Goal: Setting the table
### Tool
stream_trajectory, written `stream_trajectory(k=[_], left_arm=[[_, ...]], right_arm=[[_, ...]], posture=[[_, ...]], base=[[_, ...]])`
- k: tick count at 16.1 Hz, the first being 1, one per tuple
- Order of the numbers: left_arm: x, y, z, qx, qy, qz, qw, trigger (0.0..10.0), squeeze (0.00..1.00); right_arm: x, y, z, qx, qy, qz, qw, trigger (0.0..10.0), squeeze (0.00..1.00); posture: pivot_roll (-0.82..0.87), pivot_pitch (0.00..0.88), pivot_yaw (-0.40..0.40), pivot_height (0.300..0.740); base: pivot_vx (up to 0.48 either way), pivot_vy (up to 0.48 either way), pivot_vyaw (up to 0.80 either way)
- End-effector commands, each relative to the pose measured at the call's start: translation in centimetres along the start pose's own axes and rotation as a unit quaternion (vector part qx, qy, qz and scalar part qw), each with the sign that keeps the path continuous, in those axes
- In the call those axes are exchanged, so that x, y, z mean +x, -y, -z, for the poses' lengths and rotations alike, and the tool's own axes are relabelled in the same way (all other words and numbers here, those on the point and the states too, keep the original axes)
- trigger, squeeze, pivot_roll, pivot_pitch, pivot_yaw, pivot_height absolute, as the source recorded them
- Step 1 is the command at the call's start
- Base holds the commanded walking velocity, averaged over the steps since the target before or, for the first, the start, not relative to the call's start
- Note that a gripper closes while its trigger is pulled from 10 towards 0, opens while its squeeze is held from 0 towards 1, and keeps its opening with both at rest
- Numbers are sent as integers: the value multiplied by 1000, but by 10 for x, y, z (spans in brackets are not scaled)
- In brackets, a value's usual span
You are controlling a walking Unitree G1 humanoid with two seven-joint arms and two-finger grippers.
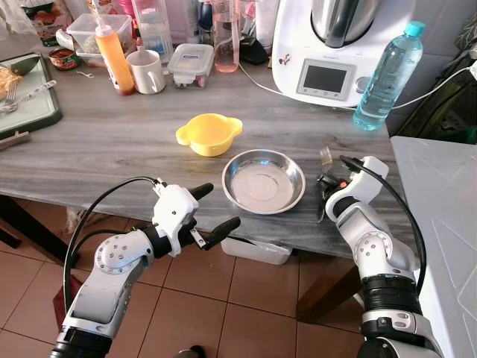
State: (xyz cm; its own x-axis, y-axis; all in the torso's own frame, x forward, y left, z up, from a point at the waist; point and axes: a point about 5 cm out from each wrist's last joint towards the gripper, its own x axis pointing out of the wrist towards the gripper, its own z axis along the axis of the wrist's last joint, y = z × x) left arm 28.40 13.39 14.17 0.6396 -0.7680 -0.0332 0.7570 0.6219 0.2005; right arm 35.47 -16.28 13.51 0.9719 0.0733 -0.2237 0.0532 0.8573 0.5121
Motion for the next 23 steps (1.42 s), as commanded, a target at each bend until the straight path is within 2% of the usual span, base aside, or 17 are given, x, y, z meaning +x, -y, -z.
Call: stream_trajectory(k=[1,4,7,8,15,16,20,23], left_arm=[[0,5,0,-1,0,10,1000,10000,0],[1,6,0,0,-1,12,1000,10000,0],[2,7,0,1,-2,12,1000,10000,0],[3,7,0,1,-1,13,1000,10000,0],[3,8,0,1,-3,16,1000,10000,0],[4,9,-1,2,-3,17,1000,10000,0],[6,9,-2,2,0,17,1000,10000,0],[7,9,-5,1,6,14,1000,10000,0]], right_arm=[[-1,3,21,5,-48,3,999,10000,0],[-9,2,30,3,-59,-2,998,10000,0],[-13,6,31,4,-55,10,998,10000,0],[-14,8,29,8,-52,15,998,10000,1000],[-23,14,24,1,-35,48,998,10000,1000],[-25,17,20,-22,-28,58,998,10000,1000],[-32,14,10,-64,-7,55,996,10000,1000],[-46,8,0,-129,34,50,990,10000,1000]], posture=[[130,156,-27,740],[129,155,-27,740],[124,153,-24,740],[124,153,-23,740],[126,154,-19,740],[123,153,-17,740],[122,151,-16,740],[118,148,-17,740]], base=[[0,0,0],[0,0,0],[0,0,0],[0,0,0],[0,0,0],[0,0,0],[0,0,0],[0,0,0]])
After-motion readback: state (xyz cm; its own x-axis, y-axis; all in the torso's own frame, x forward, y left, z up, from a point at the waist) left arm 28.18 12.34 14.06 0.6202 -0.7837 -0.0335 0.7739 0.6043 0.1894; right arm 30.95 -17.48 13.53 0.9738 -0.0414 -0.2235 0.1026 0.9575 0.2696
